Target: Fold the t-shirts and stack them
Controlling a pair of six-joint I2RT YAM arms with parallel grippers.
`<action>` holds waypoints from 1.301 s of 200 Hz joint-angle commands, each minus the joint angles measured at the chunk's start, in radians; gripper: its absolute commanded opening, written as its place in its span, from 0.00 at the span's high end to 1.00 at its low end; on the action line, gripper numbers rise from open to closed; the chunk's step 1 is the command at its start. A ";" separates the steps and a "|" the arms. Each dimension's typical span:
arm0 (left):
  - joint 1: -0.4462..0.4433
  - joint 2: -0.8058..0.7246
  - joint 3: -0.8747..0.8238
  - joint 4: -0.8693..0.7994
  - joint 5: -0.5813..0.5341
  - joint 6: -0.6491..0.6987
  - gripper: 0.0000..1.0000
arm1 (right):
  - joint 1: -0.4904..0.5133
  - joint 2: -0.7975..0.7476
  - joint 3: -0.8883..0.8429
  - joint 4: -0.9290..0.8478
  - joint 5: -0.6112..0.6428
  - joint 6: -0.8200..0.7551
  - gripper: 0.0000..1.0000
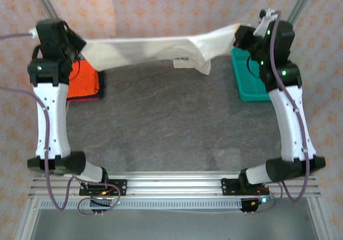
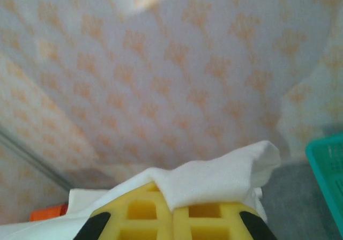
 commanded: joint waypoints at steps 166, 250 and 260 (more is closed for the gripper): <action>0.013 -0.425 -1.323 0.029 -0.063 -0.090 1.00 | 0.006 -0.533 -1.316 -0.161 -0.074 0.500 1.00; -0.012 -0.427 -1.232 0.014 -0.169 -0.112 0.00 | 0.011 -0.495 -1.121 -0.205 0.086 0.310 0.23; -0.038 -0.394 -1.194 0.036 -0.183 -0.112 0.00 | 0.023 -0.448 -1.084 -0.169 0.108 0.270 0.23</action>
